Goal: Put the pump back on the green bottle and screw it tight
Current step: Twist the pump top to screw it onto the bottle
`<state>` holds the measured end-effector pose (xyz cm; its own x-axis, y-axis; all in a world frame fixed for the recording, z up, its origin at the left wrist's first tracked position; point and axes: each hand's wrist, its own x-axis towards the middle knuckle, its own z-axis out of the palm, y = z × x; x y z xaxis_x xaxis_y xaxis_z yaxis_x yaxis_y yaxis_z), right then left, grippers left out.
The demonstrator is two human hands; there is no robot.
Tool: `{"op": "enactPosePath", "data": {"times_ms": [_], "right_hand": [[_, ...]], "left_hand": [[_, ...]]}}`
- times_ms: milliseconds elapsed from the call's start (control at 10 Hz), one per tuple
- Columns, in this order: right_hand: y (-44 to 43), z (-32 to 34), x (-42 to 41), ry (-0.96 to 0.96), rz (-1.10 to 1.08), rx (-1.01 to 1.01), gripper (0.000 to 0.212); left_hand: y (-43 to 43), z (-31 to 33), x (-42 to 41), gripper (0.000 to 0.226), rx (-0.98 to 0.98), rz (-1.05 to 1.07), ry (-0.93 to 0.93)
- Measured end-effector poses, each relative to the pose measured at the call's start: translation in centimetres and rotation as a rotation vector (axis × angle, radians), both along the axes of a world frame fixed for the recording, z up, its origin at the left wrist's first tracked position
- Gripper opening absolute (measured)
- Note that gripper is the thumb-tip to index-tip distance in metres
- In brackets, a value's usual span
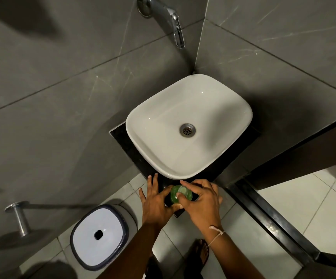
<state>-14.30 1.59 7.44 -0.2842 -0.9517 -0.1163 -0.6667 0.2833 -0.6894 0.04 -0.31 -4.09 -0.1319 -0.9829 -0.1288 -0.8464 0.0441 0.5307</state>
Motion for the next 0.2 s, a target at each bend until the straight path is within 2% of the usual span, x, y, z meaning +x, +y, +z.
{"op": "enactPosePath", "data": {"times_ms": [100, 200], "right_hand": [[0.02, 0.16, -0.12, -0.007, 0.023, 0.008, 0.041], [0.24, 0.32, -0.82, -0.128, -0.082, -0.036, 0.05]], "left_hand": [[-0.1, 0.21, 0.03, 0.069, 0.005, -0.005, 0.012], [-0.13, 0.74, 0.01, 0.083, 0.068, -0.027, 0.003]]}}
